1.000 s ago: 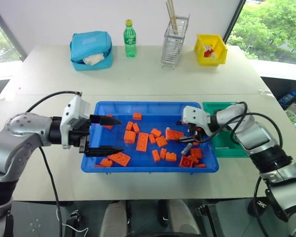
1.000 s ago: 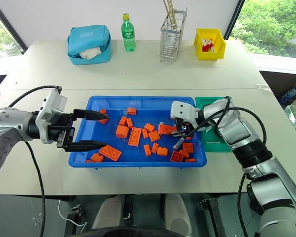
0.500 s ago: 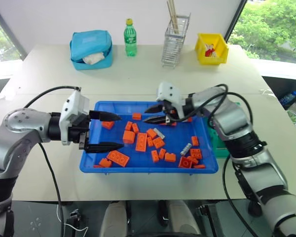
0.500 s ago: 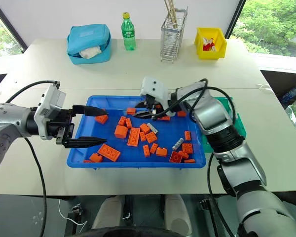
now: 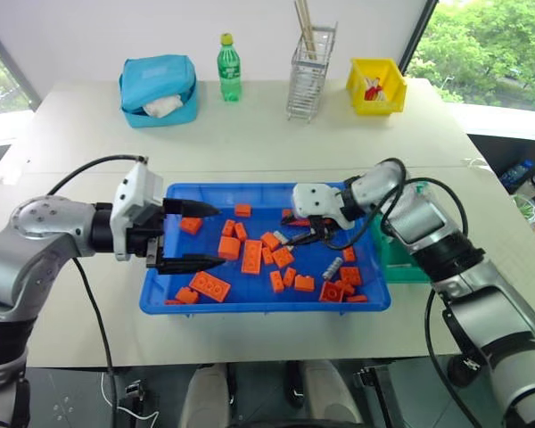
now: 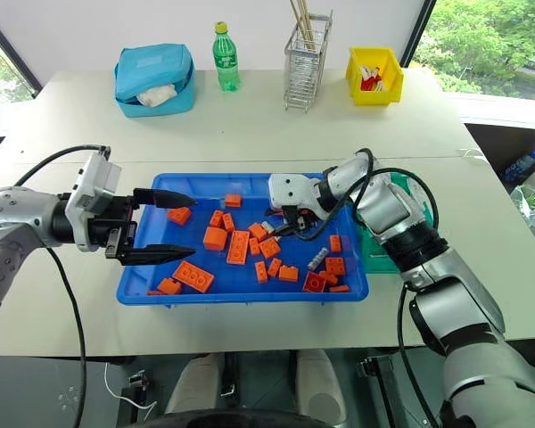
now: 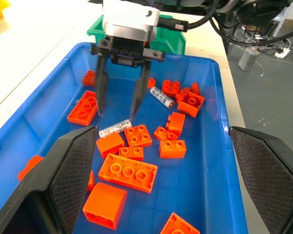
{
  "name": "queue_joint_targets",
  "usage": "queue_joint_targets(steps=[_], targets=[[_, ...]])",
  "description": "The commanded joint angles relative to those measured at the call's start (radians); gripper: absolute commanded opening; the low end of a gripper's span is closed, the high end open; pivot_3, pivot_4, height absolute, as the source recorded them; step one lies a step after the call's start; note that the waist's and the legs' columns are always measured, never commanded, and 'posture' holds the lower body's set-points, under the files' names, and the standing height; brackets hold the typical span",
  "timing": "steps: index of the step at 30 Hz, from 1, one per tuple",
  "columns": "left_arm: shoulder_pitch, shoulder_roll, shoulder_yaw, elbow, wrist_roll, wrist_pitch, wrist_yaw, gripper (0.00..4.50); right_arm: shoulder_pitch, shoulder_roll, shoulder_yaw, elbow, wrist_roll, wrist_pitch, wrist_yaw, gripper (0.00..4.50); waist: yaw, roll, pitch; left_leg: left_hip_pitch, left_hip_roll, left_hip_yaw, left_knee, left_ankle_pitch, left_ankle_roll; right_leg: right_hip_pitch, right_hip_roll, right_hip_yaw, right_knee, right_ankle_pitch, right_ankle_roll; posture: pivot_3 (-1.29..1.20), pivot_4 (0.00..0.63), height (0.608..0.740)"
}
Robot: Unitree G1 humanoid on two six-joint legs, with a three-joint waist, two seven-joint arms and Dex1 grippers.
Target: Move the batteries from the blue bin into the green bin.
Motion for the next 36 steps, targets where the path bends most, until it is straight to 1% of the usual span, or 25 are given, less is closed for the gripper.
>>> queue_joint_targets(steps=[1,2,5,11,17,26,33,34,36], targets=[[-0.008,-0.005,0.019,-0.023,-0.004,-0.011,0.013,4.50,-0.074,0.039,-0.002,0.140,-0.024,-0.196,0.050,4.07,0.000,0.000,0.000,0.000,0.000,0.000,0.000,0.000,0.000,0.000,0.000,0.000,0.000,0.000,0.000,0.00,0.150,0.736],[-0.005,-0.005,0.023,-0.026,-0.006,-0.010,0.017,4.50,-0.088,0.051,0.001,0.188,-0.031,-0.255,0.066,4.40,0.001,0.000,0.000,0.000,0.000,0.000,0.000,0.000,0.000,0.000,0.000,0.000,0.000,0.000,0.000,0.00,0.150,0.736],[0.020,0.002,0.044,-0.046,-0.015,-0.005,0.028,4.50,-0.131,0.083,0.020,0.339,-0.067,-0.422,0.120,4.40,0.001,0.000,0.000,0.000,0.000,0.000,0.000,0.000,0.000,0.000,0.000,0.000,0.000,0.000,0.000,0.00,0.150,0.736],[0.073,0.019,0.090,-0.082,-0.029,0.006,0.045,4.50,-0.212,0.159,0.027,0.583,-0.129,-0.632,0.150,4.40,0.001,0.001,0.000,0.000,0.001,0.000,0.000,0.000,-0.001,0.000,0.000,0.000,0.000,0.000,0.000,0.00,0.150,0.736],[0.106,0.029,0.125,-0.115,-0.047,0.020,0.067,4.50,-0.282,0.204,0.033,0.771,-0.222,-0.781,0.092,4.40,0.001,0.001,0.001,0.000,0.001,0.000,0.000,0.001,-0.002,0.000,0.000,0.000,0.000,-0.001,-0.002,0.00,0.150,0.736],[0.135,0.036,0.149,-0.144,-0.063,0.028,0.092,4.50,-0.324,0.253,0.046,0.905,-0.324,-0.856,0.044,4.40,0.000,0.001,0.000,0.001,0.001,0.000,0.000,0.002,-0.004,0.001,0.000,0.000,0.001,-0.001,-0.004,0.00,0.150,0.736],[0.113,0.042,0.143,-0.134,-0.062,0.029,0.095,4.50,-0.309,0.316,0.009,0.932,-0.306,-0.800,0.133,4.40,-0.001,0.001,0.000,0.003,0.001,0.000,0.000,0.002,-0.004,0.002,0.000,0.000,0.001,-0.001,-0.004,0.00,0.150,0.736],[0.108,0.043,0.141,-0.132,-0.062,0.030,0.095,4.50,-0.306,0.323,0.005,0.932,-0.306,-0.792,0.143,4.17,-0.001,0.001,0.000,0.003,0.001,0.000,0.000,0.002,-0.004,0.002,0.000,0.000,0.001,-0.001,-0.004,0.00,0.150,0.736],[0.100,0.043,0.139,-0.129,-0.062,0.031,0.095,4.50,-0.301,0.333,-0.005,0.932,-0.305,-0.774,0.156,3.52,-0.001,0.001,0.000,0.003,0.001,0.000,0.000,0.002,-0.004,0.003,0.000,0.000,0.001,-0.001,-0.004,0.00,0.150,0.736]])
